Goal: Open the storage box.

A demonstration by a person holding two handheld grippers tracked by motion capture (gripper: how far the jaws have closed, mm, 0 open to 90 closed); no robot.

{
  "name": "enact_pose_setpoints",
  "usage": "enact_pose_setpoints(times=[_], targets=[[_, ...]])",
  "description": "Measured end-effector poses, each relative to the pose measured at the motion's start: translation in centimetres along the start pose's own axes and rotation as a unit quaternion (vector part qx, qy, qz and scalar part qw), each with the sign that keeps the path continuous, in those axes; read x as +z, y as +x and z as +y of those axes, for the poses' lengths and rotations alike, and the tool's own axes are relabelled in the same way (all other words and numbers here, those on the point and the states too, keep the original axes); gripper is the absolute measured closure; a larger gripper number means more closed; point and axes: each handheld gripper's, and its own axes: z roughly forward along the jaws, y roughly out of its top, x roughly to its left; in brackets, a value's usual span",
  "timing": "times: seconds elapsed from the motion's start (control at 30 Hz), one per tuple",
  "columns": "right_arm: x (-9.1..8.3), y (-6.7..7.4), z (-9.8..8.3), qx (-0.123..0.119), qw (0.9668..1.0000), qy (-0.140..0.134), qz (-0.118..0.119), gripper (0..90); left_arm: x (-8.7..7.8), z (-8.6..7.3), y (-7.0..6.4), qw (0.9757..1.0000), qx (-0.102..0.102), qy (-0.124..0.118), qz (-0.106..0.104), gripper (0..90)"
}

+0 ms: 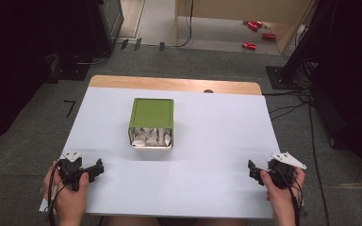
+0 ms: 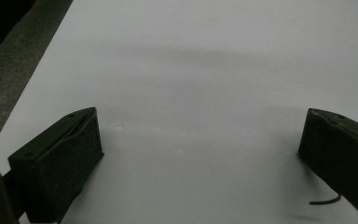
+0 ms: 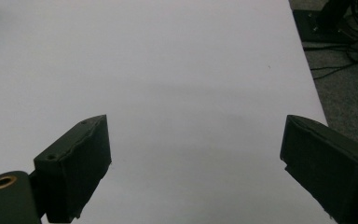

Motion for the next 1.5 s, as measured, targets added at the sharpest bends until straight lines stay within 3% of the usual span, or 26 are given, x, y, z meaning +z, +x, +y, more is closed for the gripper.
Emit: enact_pose_setpoints(times=[0.43,0.77,1.13,1.5], targets=[[0.7,5.0,2.9,-0.027,0.9988,-0.015,0.037,8.6,0.0,0.0,0.0,1.0000,0.000,0.000,0.000,0.0],[1.6,8.4,4.2,-0.041,0.9970,-0.019,0.063,8.6,0.0,0.0,0.0,1.0000,0.000,0.000,0.000,0.0],[2.6,11.9,4.7,-0.055,0.9943,-0.018,0.089,8.7,0.0,0.0,0.0,1.0000,0.000,0.000,0.001,0.0],[3.7,14.6,4.9,-0.054,0.9919,-0.015,0.114,8.9,0.0,0.0,0.0,1.0000,0.000,0.000,0.001,0.0]])
